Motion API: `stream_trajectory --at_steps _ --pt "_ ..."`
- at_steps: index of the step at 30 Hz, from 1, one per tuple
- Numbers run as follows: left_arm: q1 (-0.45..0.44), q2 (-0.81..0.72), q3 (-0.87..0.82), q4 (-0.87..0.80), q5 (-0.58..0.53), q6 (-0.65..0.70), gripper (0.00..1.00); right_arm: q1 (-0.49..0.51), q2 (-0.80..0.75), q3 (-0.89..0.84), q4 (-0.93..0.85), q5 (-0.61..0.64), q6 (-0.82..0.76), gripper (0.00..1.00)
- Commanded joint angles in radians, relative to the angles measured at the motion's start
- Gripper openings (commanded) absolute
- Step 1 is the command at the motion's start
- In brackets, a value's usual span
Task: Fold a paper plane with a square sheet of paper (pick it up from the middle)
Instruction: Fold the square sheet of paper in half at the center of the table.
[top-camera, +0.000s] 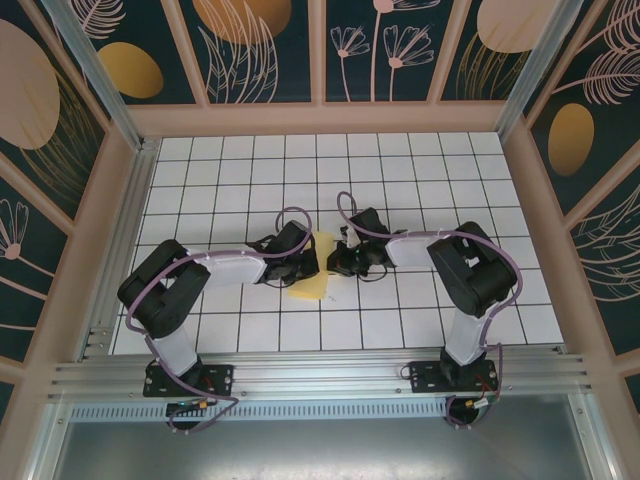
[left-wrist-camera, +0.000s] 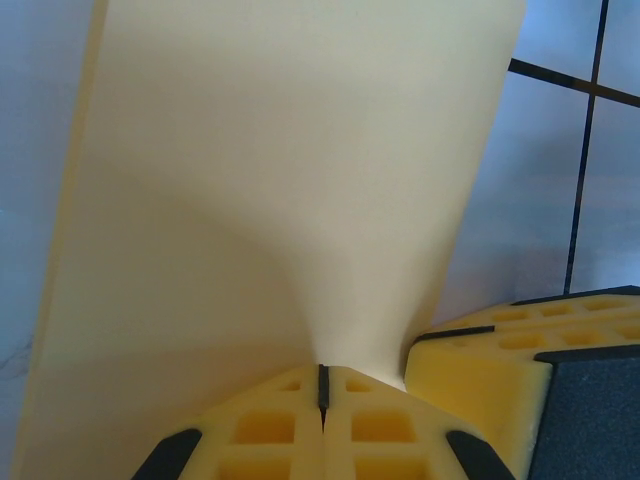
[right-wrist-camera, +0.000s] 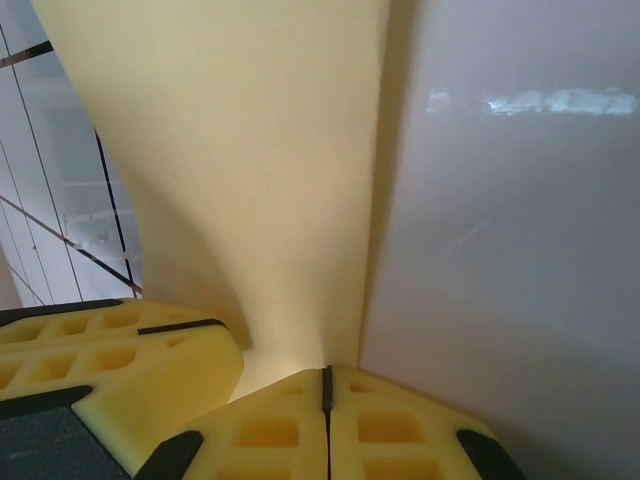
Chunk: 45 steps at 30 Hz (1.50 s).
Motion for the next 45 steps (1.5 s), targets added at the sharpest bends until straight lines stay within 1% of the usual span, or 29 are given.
stream_trajectory --at_steps 1,7,10,11,13,18,31,36,37,45 --pt "0.001 -0.019 0.032 -0.002 0.003 -0.009 0.03 0.003 0.036 0.018 -0.064 0.041 -0.015 0.06" --pt "0.001 -0.022 0.035 0.036 0.047 -0.022 0.03 0.003 0.044 0.052 -0.113 0.078 -0.030 0.06" --pt "0.002 -0.029 -0.025 0.115 0.104 -0.057 0.03 0.000 0.029 0.053 -0.088 0.046 -0.029 0.06" --pt "0.001 -0.059 -0.050 0.140 0.120 -0.069 0.02 -0.002 0.018 0.051 -0.069 0.026 -0.024 0.06" --pt "0.000 -0.071 -0.090 0.164 0.138 -0.082 0.01 -0.007 -0.005 0.051 -0.032 -0.003 -0.014 0.06" --pt "0.001 -0.070 -0.143 0.160 0.130 -0.078 0.00 -0.020 -0.023 0.082 -0.008 -0.006 -0.001 0.06" --pt "0.001 -0.052 -0.142 0.120 0.100 -0.061 0.00 -0.051 0.109 0.165 -0.041 0.018 -0.025 0.06" --pt "0.001 -0.055 -0.139 0.090 0.091 -0.048 0.01 -0.052 0.134 0.177 -0.041 0.022 -0.034 0.06" --pt "0.001 -0.055 -0.140 0.083 0.087 -0.043 0.01 -0.081 0.134 0.178 -0.040 0.024 -0.034 0.06" --pt "0.001 -0.054 -0.145 0.037 0.075 -0.016 0.00 -0.131 0.168 0.235 -0.046 0.067 -0.022 0.06"
